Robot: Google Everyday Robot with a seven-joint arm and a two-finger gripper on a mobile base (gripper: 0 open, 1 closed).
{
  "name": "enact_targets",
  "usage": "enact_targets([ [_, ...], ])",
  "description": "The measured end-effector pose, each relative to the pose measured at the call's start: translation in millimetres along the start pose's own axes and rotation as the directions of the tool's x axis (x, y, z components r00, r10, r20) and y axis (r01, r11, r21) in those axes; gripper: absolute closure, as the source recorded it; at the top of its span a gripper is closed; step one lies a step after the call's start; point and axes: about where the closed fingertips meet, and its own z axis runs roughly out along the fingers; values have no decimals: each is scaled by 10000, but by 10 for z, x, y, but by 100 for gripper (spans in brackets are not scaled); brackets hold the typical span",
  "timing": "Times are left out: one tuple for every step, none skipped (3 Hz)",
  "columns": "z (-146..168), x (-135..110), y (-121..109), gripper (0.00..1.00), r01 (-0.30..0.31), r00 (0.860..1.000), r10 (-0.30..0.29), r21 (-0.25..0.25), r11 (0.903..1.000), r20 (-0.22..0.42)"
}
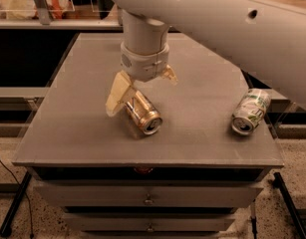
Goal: Move orange can near pepsi can
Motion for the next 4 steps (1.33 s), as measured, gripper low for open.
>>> enact_targets([
  [72,8,87,0,-45,10000,45,28,10000,52],
  [183,69,102,0,-215,9997,213,165,9996,103],
  [276,137,46,17,-419,9990,413,330,9986,191],
  [271,211,-71,41,-778,9962,750,646,9949,447],
])
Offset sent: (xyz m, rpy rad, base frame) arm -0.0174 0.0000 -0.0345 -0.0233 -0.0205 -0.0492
